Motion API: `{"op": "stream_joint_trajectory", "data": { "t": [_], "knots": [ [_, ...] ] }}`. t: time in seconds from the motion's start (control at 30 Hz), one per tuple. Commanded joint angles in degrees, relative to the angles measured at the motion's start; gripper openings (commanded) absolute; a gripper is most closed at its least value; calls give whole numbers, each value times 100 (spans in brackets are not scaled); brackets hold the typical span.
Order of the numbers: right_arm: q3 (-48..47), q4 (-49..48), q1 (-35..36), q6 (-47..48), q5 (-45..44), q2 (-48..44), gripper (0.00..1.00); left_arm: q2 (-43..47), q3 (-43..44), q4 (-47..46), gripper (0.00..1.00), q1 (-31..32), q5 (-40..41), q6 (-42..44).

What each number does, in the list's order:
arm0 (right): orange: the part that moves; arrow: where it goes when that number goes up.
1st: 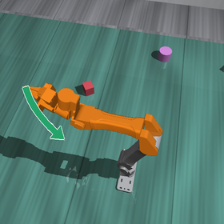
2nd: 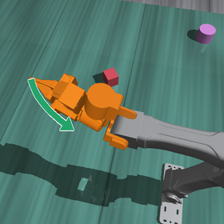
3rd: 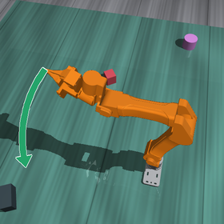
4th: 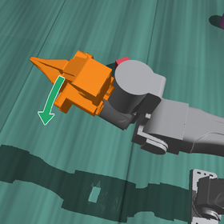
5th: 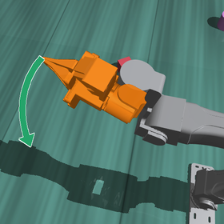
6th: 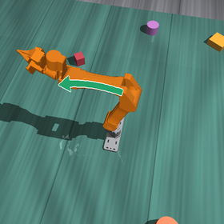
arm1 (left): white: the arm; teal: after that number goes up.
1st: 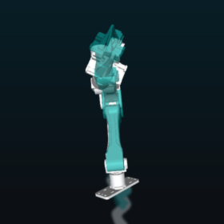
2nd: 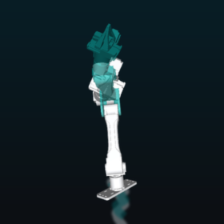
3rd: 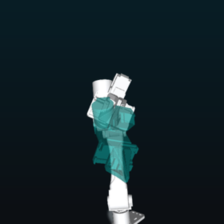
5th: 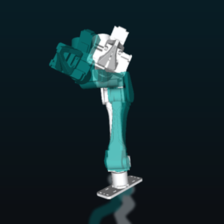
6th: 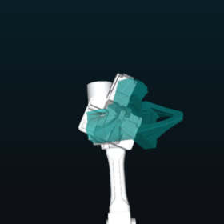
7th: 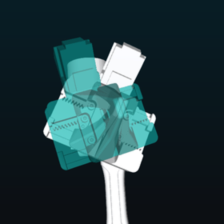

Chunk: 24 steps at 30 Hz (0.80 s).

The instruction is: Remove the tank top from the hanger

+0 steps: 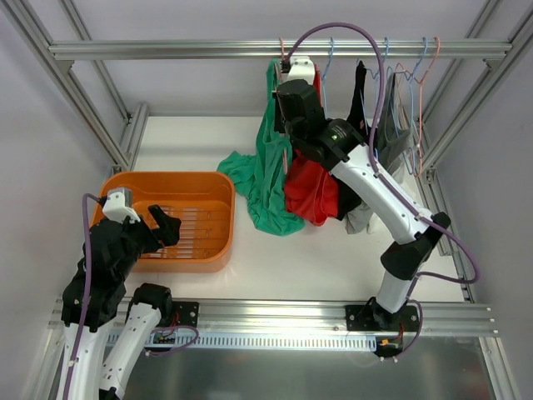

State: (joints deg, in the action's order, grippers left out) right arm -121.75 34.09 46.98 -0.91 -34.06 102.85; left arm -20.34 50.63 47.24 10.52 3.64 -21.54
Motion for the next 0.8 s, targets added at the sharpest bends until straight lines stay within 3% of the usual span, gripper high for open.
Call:
{"op": "stream_joint_trajectory", "data": {
  "t": [0.0,0.17,0.5,0.77],
  "knots": [
    [380,-1219,-22,319,172,-678,0,56,-36,-207,99,38,-4,-43],
    [530,-1738,-22,565,365,-977,0,83,-36,-198,99,73,14,-52],
    [767,-1897,-58,619,550,-1354,0,83,-53,-207,99,117,40,-61],
    [2328,-2239,4,328,1147,-2558,0,12,8,-198,99,117,-109,27]
  ]
}}
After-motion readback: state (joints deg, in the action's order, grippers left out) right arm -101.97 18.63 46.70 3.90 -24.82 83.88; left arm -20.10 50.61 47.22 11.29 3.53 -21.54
